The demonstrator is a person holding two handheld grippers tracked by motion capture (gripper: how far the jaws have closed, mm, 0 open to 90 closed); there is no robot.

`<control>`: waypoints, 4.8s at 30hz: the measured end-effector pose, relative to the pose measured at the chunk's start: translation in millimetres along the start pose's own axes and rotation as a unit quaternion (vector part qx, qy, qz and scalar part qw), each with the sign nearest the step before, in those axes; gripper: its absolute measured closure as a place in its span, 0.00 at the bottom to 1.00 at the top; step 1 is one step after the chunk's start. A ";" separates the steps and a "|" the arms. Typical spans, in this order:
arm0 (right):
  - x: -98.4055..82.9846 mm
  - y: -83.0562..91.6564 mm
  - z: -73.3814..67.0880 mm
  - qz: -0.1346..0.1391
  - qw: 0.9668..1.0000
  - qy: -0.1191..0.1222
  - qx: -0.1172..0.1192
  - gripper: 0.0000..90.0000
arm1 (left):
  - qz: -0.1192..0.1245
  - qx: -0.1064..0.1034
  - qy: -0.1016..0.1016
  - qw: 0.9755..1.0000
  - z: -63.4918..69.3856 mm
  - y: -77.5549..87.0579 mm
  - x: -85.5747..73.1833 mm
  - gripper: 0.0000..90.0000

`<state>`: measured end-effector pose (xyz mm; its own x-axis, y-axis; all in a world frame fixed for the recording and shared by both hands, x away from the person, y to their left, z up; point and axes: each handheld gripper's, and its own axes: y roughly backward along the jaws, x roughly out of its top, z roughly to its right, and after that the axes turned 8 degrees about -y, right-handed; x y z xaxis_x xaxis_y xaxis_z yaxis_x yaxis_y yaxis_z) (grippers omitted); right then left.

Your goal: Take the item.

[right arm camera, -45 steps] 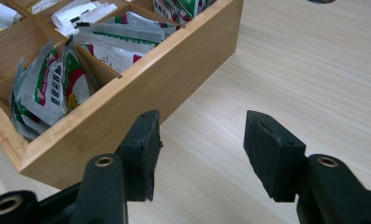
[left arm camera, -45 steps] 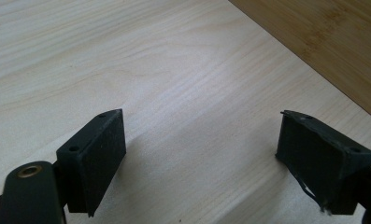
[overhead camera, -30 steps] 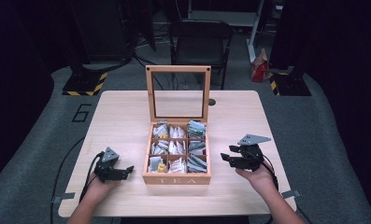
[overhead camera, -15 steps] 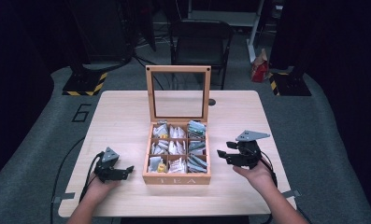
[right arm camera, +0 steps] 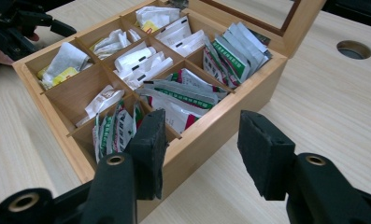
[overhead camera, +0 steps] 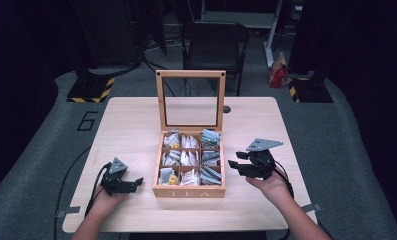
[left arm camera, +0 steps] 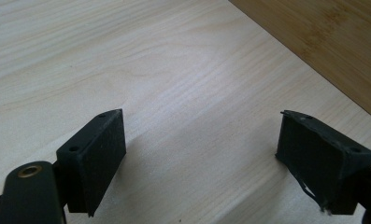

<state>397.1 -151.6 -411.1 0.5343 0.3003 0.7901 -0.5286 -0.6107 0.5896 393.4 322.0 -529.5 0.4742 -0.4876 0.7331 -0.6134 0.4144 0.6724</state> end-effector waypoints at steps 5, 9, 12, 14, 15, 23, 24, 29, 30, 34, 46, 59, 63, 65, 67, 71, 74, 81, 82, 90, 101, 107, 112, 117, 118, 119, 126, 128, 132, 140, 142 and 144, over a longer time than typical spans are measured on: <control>0.9 -4.6 -2.8 -0.004 1.000 0.008 0.011 0.63 | 0.000 0.000 0.001 1.000 0.1 0.0 0.0 0.17; 0.4 -9.8 -5.1 -0.011 1.000 0.014 0.021 0.66 | 0.001 0.000 0.001 1.000 0.1 -0.1 0.0 0.17; -1.0 -13.4 -8.2 -0.012 0.999 0.016 0.027 0.69 | 0.001 0.000 0.001 1.000 0.1 -0.1 0.0 0.17; -1.7 -16.3 -9.4 -0.014 0.999 0.024 0.032 0.69 | 0.000 -0.001 0.001 1.000 0.0 -0.1 0.0 0.17; -2.1 -17.2 -10.2 -0.015 0.999 0.023 0.033 0.70 | 0.001 0.000 0.000 1.000 0.1 -0.1 0.0 0.17; -3.4 -24.8 -16.1 -0.026 0.998 0.032 0.042 0.71 | 0.000 0.000 0.001 1.000 0.1 -0.1 0.0 0.17; -3.2 -25.4 -16.5 -0.026 0.998 0.035 0.043 0.71 | 0.000 0.000 0.001 1.000 0.1 0.0 0.0 0.17; -2.7 -29.4 -19.3 -0.027 0.998 0.038 0.048 0.71 | 0.001 0.001 0.000 1.000 0.1 -0.2 -0.1 0.17; -3.0 -30.1 -19.6 -0.027 0.998 0.037 0.049 0.71 | 0.000 0.000 0.001 1.000 0.1 0.0 0.0 0.17; -6.1 -34.9 -21.3 -0.034 0.997 0.035 0.057 0.72 | 0.000 0.000 0.001 1.000 0.1 0.0 0.0 0.17; -10.7 -44.9 -24.2 -0.049 0.996 0.046 0.065 0.77 | 0.000 0.000 0.000 1.000 0.1 -0.1 0.0 0.17; -11.2 -57.7 -26.4 -0.072 0.994 0.051 0.067 0.86 | 0.000 0.000 0.001 1.000 0.1 -0.1 0.0 0.17; -12.4 -63.0 -25.9 -0.076 0.993 0.045 0.072 0.88 | 0.000 0.000 0.000 1.000 0.0 0.0 0.0 0.17; -13.1 -64.3 -26.0 -0.079 0.993 0.042 0.075 0.89 | 0.000 0.000 0.000 1.000 0.0 0.0 0.0 0.17; -13.1 -65.2 -26.3 -0.079 0.993 0.044 0.075 0.89 | 0.000 0.000 0.000 1.000 0.0 0.0 0.0 0.17; -13.3 -68.2 -26.6 -0.082 0.993 0.045 0.076 0.90 | 0.000 0.000 0.000 1.000 0.0 0.0 0.0 0.17; -13.9 -70.8 -28.5 -0.089 0.992 0.045 0.079 0.90 | 0.000 0.000 0.000 1.000 0.0 -0.1 0.0 0.17; -15.7 -76.1 -31.5 -0.097 0.991 0.052 0.077 0.96 | 0.000 0.000 0.000 1.000 0.1 0.0 0.0 0.17; -15.7 -76.4 -31.6 -0.096 0.991 0.052 0.078 0.97 | 0.000 0.000 0.000 1.000 0.0 0.0 0.0 0.17; -14.7 -76.2 -30.6 -0.099 0.991 0.057 0.077 0.99 | 0.000 0.000 0.001 1.000 0.1 -0.1 0.0 0.17; -3.9 -64.0 -30.2 -0.083 0.991 0.053 0.091 1.00 | 0.000 0.000 -0.001 1.000 -0.1 0.0 0.0 0.17; 6.1 -51.0 -29.7 -0.070 0.992 0.050 0.097 1.00 | 0.001 0.001 0.000 1.000 0.0 -0.4 0.1 0.17; 15.0 -40.0 -30.7 -0.062 0.992 0.046 0.100 1.00 | 0.001 0.002 -0.002 1.000 -0.3 -0.3 0.1 0.17; 23.0 -31.6 -31.0 -0.055 0.992 0.053 0.105 1.00 | 0.001 0.002 -0.002 1.000 -0.4 -0.3 0.1 0.17; 23.9 -29.8 -31.4 -0.054 0.992 0.050 0.105 1.00 | 0.000 0.003 -0.004 1.000 -0.6 -0.2 0.1 0.17; 24.9 -28.3 -31.4 -0.053 0.992 0.051 0.105 1.00 | 0.001 0.002 -0.002 1.000 -0.3 -0.3 0.1 0.17; 31.1 -17.5 -27.5 -0.042 0.993 0.050 0.101 1.00 | 0.001 0.001 0.001 1.000 0.0 -0.4 0.1 0.17; 33.3 -13.9 -26.4 -0.042 0.993 0.045 0.099 0.99 | 0.001 0.001 0.000 1.000 0.0 -0.4 0.1 0.17; 38.4 -7.3 -22.6 -0.035 0.994 0.043 0.099 0.99 | 0.001 0.002 -0.002 1.000 -0.3 -0.3 0.1 0.17; 44.1 3.1 -14.8 -0.027 0.995 0.039 0.090 0.99 | 0.001 0.002 -0.004 1.000 -0.7 -0.3 0.2 0.17; 44.6 5.5 -12.7 -0.026 0.995 0.035 0.086 0.99 | 0.001 0.001 0.000 1.000 -0.2 -0.4 0.1 0.17; 44.6 7.4 -11.0 -0.026 0.996 0.033 0.083 0.99 | 0.001 0.002 -0.002 1.000 -0.4 -0.3 0.1 0.17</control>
<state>409.8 -134.7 -369.6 0.5101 0.3787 0.7722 -0.3821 -0.7046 0.5979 393.8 322.1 -529.5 0.4705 -0.4902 0.7337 -0.6168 0.4118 0.6708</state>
